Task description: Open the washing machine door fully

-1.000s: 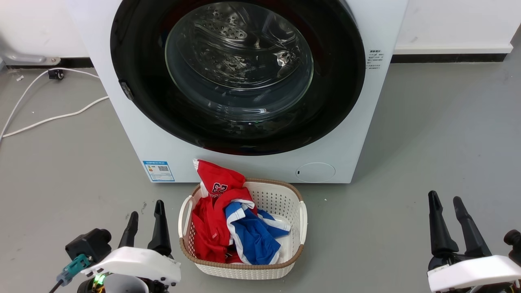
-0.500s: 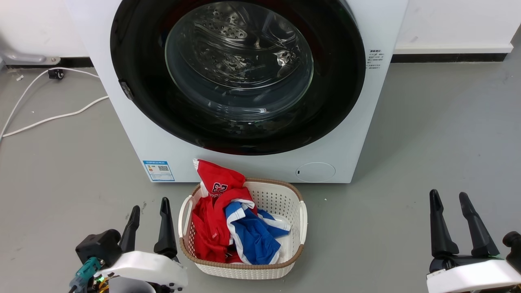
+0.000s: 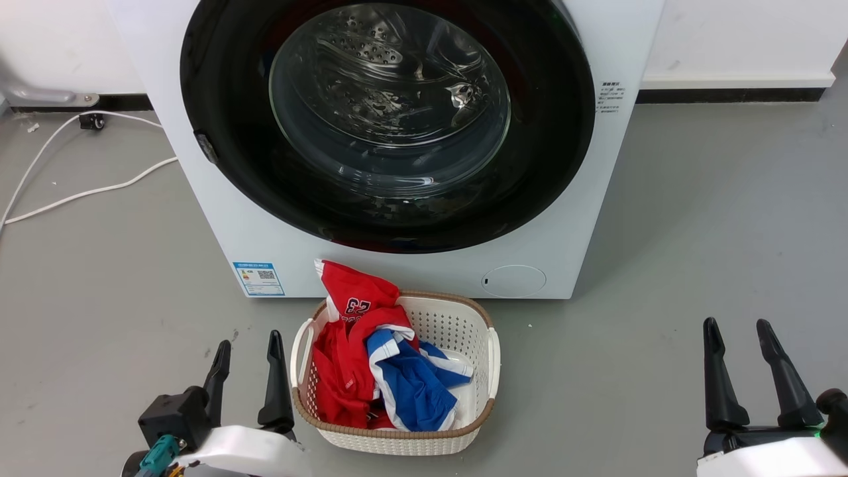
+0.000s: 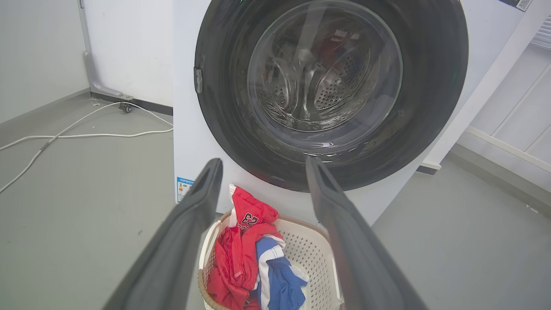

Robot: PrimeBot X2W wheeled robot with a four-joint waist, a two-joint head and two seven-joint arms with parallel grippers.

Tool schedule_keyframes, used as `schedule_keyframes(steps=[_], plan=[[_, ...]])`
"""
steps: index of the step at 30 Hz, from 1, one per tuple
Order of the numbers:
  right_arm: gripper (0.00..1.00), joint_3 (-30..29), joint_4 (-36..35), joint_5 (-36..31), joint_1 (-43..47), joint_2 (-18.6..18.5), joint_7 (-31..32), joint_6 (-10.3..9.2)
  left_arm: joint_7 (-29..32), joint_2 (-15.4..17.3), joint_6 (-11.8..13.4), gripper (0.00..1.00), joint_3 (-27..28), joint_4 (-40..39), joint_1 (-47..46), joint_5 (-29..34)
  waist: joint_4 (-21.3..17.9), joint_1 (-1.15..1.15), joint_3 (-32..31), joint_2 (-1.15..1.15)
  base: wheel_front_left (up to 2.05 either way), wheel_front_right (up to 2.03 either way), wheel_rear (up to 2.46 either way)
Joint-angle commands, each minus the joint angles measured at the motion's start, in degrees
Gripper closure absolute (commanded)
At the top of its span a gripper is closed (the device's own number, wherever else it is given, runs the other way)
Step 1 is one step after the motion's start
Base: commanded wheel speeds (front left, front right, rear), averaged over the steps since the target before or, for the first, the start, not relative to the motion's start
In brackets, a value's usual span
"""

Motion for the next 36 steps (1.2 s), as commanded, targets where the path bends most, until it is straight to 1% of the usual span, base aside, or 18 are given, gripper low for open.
schedule_keyframes(steps=[1, 21, 31, 36], plan=[[0.0, 0.0, -0.8, -1.3, 0.4, -0.3, -0.5, 0.13, -0.5, -0.1, -0.1, 0.0, 0.2, -0.3, 0.1, 1.1, 0.0, 0.0, 0.0, 0.0, 0.0, 0.0, 0.0], [0.0, -0.5, -1.5, -7.9, 2.7, -0.3, -3.0, 0.14, -2.9, -3.3, -4.4, 0.0, 3.7, 0.3, 2.4, 10.7, 0.1, 0.0, -0.2, 0.0, 0.0, 0.0, 0.0], [0.0, -1.1, -1.4, -11.1, 3.7, -0.3, -4.0, 0.09, -4.0, -4.2, -5.7, 0.0, 4.9, 0.7, 3.4, 14.4, 0.2, 0.0, -0.2, 0.0, 0.0, 0.0, 0.0], [0.0, -0.8, -1.6, -11.3, 4.1, -0.2, -4.5, 0.09, -4.5, -4.5, -6.2, 0.0, 5.4, 1.0, 3.6, 16.1, 0.2, 0.0, -0.2, 0.0, 0.0, 0.0, 0.0]])
